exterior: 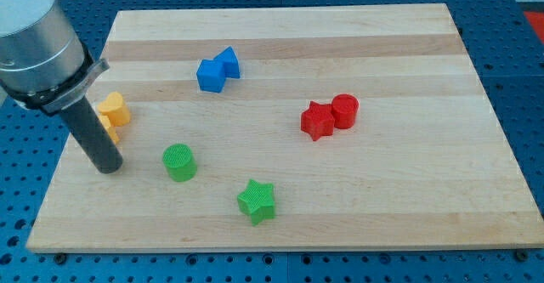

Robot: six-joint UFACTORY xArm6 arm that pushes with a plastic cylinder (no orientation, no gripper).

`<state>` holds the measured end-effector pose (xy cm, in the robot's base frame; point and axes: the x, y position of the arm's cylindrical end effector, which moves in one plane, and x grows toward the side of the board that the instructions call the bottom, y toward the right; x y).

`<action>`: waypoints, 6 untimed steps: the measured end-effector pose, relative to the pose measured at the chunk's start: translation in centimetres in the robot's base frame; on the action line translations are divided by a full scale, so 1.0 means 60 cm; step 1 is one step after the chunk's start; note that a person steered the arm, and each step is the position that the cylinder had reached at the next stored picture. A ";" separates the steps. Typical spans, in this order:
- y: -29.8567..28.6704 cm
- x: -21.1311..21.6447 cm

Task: Push the green circle into the green star

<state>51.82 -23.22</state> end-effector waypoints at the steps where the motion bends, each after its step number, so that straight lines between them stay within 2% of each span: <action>1: -0.004 -0.038; 2: -0.004 -0.067; 4: 0.046 -0.037; 5: 0.120 -0.022; 6: 0.204 0.022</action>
